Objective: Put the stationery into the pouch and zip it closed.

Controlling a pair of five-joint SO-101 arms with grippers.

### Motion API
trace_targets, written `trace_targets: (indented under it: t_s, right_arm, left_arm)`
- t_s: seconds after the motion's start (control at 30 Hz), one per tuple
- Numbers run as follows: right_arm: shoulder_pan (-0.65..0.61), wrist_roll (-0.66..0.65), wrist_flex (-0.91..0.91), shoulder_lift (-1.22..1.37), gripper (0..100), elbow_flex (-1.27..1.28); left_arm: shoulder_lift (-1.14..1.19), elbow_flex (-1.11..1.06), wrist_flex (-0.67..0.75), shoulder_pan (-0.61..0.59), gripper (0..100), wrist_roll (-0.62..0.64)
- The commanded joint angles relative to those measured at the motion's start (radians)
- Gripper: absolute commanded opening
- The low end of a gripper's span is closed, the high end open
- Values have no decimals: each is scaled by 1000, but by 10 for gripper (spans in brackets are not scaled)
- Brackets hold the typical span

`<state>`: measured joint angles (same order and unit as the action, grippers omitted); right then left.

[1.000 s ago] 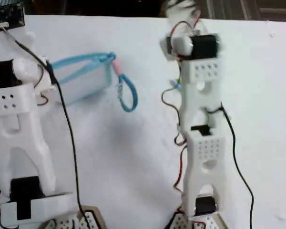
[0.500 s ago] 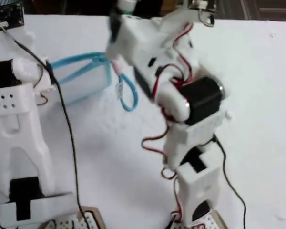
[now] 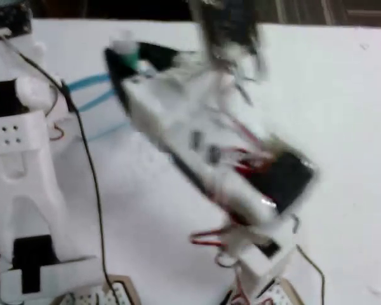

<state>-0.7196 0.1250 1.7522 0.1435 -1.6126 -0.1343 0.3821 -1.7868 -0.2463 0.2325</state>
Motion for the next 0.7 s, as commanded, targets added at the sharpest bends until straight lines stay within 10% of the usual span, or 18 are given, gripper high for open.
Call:
trace_targets:
  t_s: [0.0, 0.27, 0.67]
  right_arm:
    - [-28, -95, 22, -185, 16, 164]
    - [-31, -95, -90, -553, 17, 1016]
    - [45, -25, -1379, -743, 17, 1777]
  left_arm:
    - [-5, 29, 15, 5, 21, -6]
    - [-10, 34, 15, 2, 21, -6]
    - [-8, 34, 15, 2, 21, -5]
